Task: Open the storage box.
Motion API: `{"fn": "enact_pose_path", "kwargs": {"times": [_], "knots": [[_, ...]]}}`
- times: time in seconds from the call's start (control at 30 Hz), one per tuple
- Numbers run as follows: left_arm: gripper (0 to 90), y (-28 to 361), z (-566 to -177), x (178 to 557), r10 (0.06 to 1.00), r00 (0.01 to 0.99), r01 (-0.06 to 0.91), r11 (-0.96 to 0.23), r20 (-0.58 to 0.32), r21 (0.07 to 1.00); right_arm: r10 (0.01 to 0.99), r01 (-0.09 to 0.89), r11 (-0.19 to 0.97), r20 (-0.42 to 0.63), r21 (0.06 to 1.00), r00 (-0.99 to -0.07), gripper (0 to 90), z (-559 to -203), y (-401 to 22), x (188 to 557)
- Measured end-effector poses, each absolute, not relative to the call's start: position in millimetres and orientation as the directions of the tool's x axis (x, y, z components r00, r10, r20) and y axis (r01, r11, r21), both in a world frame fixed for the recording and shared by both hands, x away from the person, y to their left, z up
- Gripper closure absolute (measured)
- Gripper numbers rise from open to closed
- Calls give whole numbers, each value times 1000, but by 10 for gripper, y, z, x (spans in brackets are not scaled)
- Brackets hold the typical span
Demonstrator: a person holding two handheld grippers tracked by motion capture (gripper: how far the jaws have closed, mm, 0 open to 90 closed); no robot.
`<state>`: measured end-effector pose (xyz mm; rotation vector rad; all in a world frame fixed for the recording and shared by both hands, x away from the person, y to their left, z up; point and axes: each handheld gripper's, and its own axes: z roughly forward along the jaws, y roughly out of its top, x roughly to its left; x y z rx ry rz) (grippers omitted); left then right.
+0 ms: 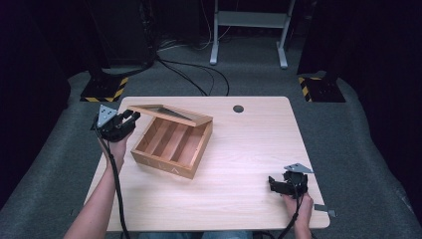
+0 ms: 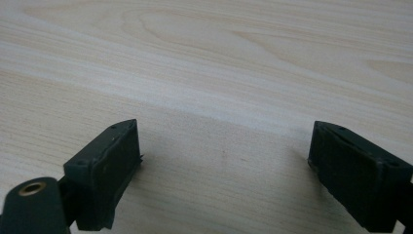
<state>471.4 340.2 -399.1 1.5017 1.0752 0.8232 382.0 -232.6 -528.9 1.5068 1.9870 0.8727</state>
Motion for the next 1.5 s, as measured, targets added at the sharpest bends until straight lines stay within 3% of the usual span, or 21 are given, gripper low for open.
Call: {"fn": "enact_pose_path", "kwargs": {"times": [0.7,1.5], "knots": [[637,3507,-4476,4421,931,361,216,-35,-46,976,964,647,183,-6,740,-265,113,-5288,-2323,3817],[604,3588,-4891,4249,935,350,345,-70,-59,936,963,647,184,-5,740,-269,117,-5289,-2326,3821]]}}
